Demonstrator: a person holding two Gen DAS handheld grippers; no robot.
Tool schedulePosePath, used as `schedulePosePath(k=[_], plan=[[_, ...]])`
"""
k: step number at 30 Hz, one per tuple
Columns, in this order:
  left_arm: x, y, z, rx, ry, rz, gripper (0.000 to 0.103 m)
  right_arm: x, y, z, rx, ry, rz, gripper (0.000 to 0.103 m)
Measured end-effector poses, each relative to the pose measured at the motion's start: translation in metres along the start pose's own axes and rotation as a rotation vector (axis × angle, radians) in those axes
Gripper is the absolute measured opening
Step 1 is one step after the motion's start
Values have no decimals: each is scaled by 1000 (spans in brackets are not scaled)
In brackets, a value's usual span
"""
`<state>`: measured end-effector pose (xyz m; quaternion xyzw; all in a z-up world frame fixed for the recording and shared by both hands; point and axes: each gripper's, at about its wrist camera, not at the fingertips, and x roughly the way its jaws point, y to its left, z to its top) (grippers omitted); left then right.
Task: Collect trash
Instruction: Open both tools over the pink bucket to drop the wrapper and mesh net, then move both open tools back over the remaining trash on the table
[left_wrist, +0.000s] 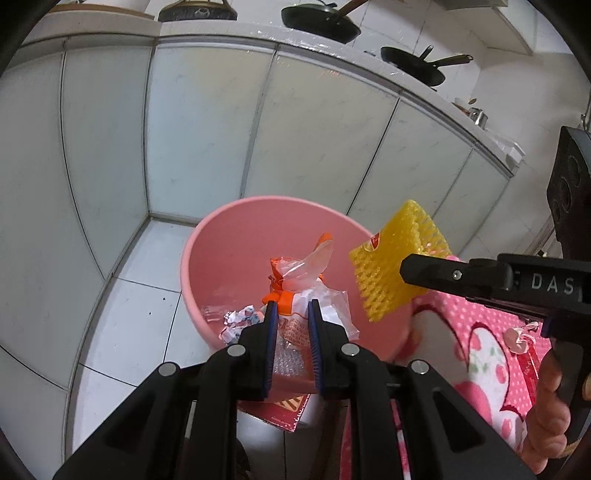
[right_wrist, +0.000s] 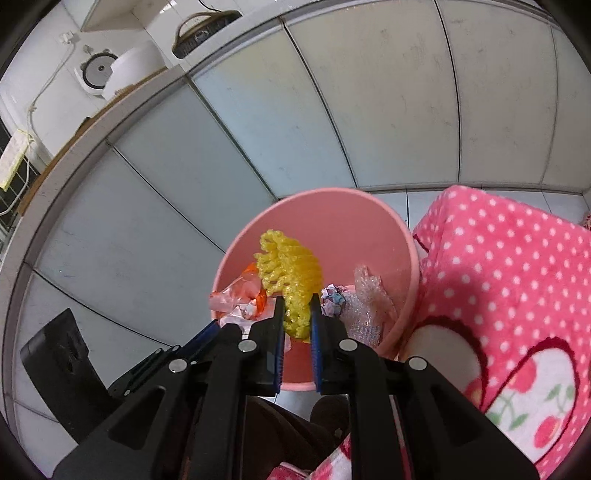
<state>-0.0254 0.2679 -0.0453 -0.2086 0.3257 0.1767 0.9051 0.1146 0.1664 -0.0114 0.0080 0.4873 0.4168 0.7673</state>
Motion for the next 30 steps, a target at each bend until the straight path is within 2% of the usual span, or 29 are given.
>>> schedulePosePath(k=[4,8,12,14,30], plan=[[9,4,-1,-13,19,0,16,12,5,2,-18,6,-31,13],[10,5,-3,-12,17,2,21,19,4,5,-14,26,-46,24],[6,4,-3,0,6,14,38,16,5,7,-8,13,-34,30],[2,3,-2,-5,-4,20,40,12,5,7,-19,8,-34,30],[-43,-5,7,-6,-71,17,40,-38,9,6,-58,-84,26,30]])
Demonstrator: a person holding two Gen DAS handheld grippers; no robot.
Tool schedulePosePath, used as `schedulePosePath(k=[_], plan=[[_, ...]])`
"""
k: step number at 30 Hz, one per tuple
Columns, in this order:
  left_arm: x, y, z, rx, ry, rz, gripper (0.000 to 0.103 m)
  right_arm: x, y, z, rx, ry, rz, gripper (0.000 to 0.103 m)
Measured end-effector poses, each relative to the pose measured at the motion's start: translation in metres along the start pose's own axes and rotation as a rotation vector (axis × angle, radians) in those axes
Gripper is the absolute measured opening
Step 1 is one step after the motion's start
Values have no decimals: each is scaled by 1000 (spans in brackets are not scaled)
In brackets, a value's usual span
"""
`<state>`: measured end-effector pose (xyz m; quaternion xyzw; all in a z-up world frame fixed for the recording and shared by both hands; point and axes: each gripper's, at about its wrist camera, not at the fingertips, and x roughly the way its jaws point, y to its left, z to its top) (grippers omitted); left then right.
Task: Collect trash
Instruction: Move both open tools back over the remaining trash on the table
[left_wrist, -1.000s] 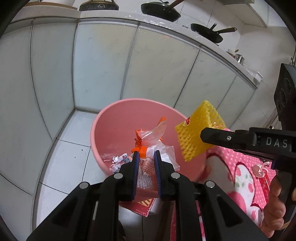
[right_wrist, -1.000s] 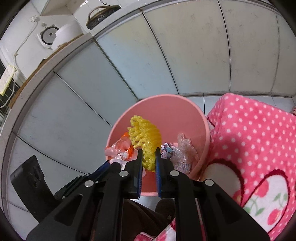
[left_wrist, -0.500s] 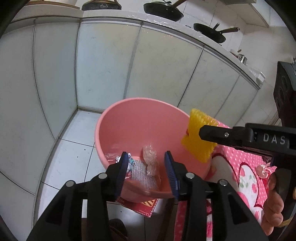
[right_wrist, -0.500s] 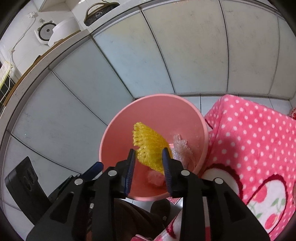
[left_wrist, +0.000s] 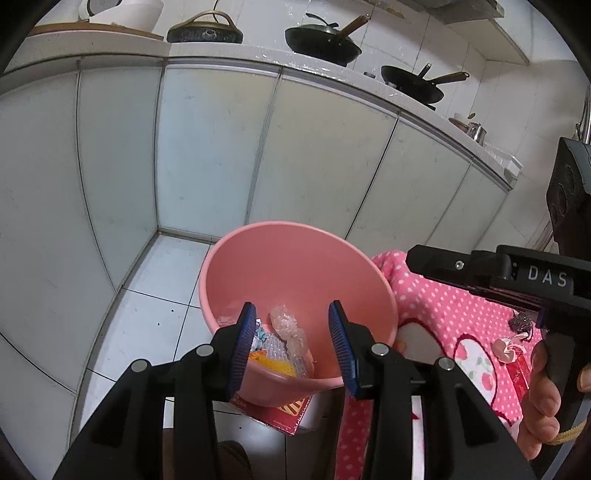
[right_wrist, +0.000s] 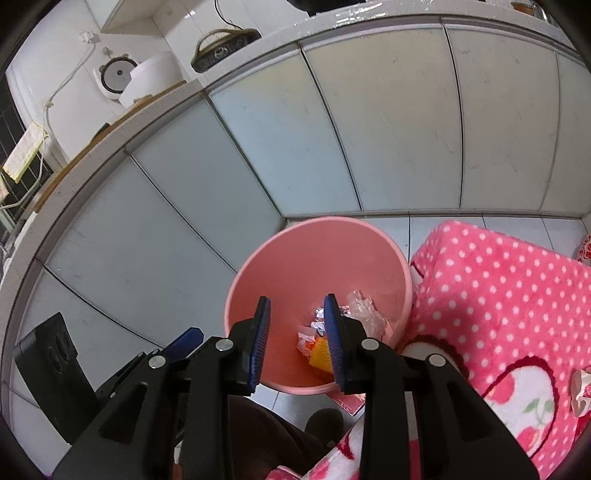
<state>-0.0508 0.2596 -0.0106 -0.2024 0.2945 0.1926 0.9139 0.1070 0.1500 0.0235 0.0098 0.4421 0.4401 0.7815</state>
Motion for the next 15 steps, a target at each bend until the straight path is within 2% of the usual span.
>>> schedulePosePath(k=[3,7,11,15], plan=[[-10,-2,1,1,-15,-2,40,-14,0,0,0,-27,18,30],[-19,-5,4,-26,-20,-44,40,-45,-7,-8,7,-68,31,30],[-24,-13,5,-31,-10,-72,40,-70,-13,-19,-17,-102,-1,30],[-30,-30,3,10,-7,-90,40,-96,-21,-38,-50,-125,-47,30]])
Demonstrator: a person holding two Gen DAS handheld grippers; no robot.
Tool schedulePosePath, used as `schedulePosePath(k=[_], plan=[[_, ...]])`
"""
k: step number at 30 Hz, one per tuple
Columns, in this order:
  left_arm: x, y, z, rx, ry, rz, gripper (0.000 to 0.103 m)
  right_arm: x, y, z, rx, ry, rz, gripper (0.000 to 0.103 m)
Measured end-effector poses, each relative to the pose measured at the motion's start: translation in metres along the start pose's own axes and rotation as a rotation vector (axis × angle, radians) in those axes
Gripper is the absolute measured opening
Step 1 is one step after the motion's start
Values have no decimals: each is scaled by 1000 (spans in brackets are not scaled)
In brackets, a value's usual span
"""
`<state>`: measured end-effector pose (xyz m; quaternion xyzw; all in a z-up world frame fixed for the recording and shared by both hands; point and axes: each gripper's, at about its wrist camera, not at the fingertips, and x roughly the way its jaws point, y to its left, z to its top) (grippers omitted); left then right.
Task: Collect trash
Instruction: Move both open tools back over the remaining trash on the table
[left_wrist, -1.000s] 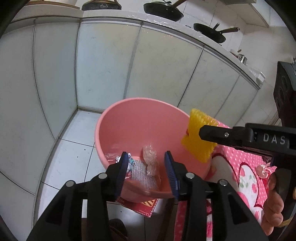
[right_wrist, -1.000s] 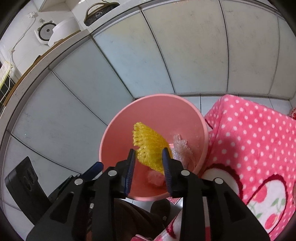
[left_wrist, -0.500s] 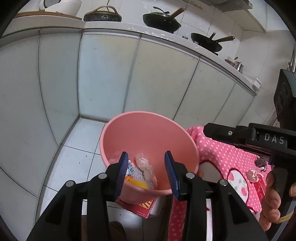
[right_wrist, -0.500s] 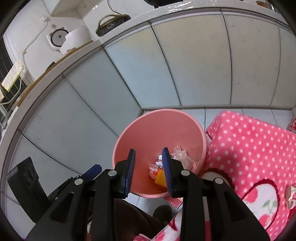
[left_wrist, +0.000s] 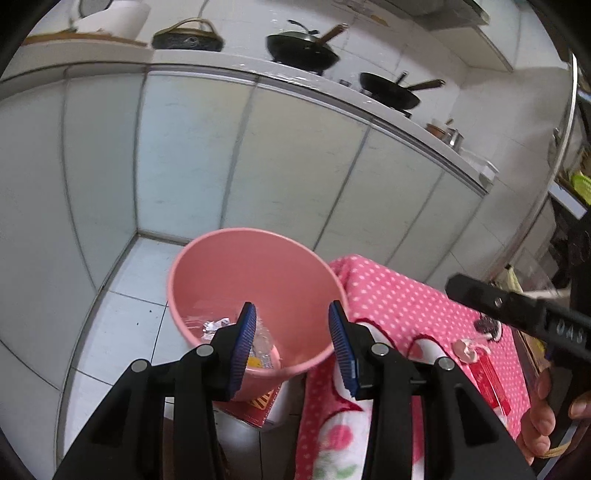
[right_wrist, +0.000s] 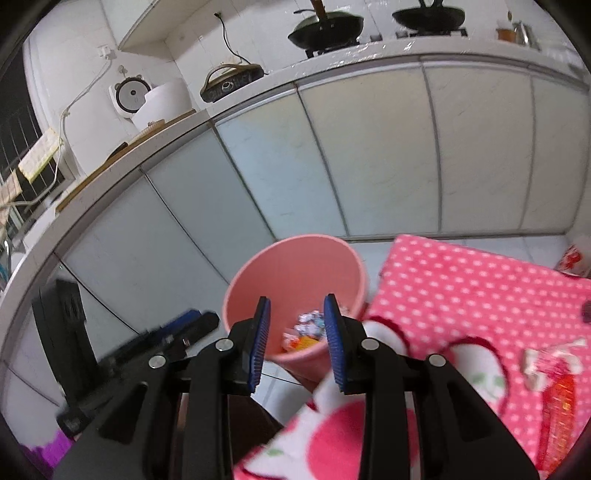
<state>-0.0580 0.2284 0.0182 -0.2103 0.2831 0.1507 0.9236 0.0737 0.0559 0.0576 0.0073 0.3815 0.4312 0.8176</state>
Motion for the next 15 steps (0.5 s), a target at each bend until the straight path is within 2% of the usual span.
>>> schedulePosePath(k=[8,15], plan=[[-3,-46,-8,78,20,-62,40,-56,-26,-40,-48,-37,-117,30],[3,-83,-20,142,65,-119,40,-104,-67,-72,34,-59,-222,30]])
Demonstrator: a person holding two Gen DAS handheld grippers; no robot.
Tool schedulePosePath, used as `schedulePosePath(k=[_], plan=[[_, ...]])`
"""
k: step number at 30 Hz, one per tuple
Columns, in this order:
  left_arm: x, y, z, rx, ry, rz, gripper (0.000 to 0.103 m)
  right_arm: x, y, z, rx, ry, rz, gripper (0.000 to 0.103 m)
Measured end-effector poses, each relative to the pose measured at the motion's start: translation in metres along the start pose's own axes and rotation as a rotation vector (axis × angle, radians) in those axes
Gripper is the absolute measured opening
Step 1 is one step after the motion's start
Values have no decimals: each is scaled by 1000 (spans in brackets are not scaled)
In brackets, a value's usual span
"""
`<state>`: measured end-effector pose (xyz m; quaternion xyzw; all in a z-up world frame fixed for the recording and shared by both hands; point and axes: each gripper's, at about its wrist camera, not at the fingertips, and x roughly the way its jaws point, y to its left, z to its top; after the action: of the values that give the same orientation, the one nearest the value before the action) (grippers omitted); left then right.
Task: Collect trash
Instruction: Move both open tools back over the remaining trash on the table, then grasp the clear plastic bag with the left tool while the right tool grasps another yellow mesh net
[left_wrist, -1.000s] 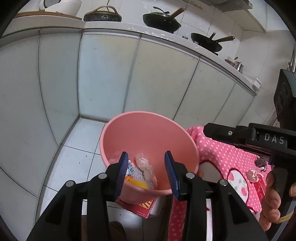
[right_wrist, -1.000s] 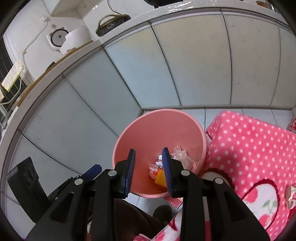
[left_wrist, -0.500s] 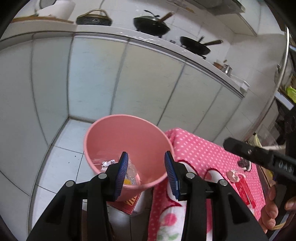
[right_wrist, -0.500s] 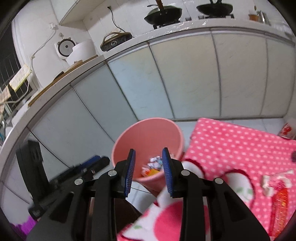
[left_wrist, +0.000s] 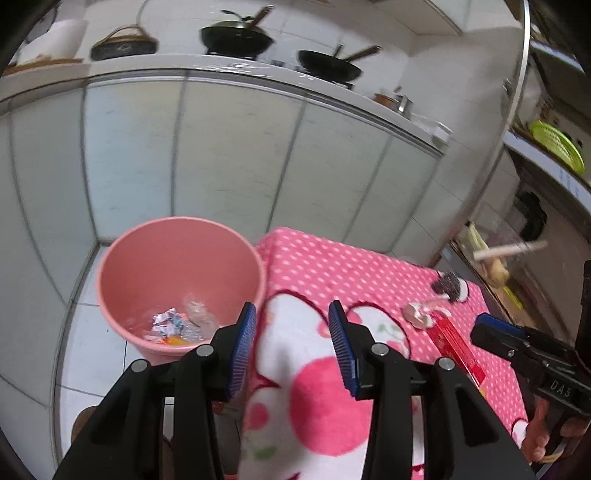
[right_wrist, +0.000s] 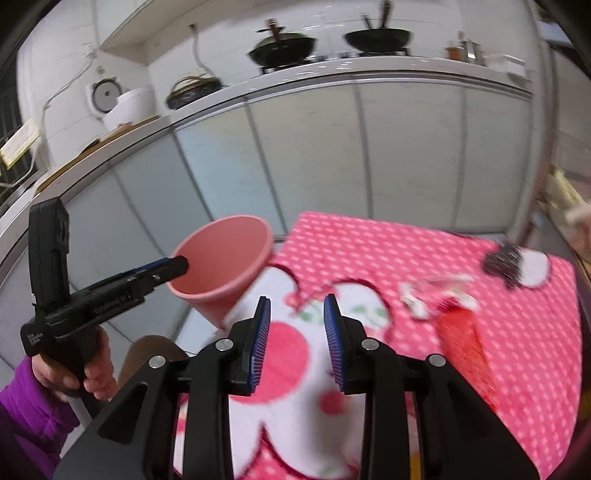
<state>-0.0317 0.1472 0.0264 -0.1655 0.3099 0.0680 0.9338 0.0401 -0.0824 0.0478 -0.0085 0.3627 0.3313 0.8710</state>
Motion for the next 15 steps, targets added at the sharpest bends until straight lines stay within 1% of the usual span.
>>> schedulePosePath(k=[5,7,9,12,15], plan=[[6,-33,-7,97,27,-50,40,-25,-43,-17,80,-24,-86,30],[8,-41,-10,112,36,-71,40,-36,-62,-26,116,-25,-126,30],[12,-49,-13,124,57,-102,45,-45,-79,-36,151,-22,-166,30],[19,-61,-19,142,102,-152,47,-57,-98,-53,200,-13,-200,30],[26,-78,-26,194,142,-200,49,-60,-111,-68,241,1,-217,30]])
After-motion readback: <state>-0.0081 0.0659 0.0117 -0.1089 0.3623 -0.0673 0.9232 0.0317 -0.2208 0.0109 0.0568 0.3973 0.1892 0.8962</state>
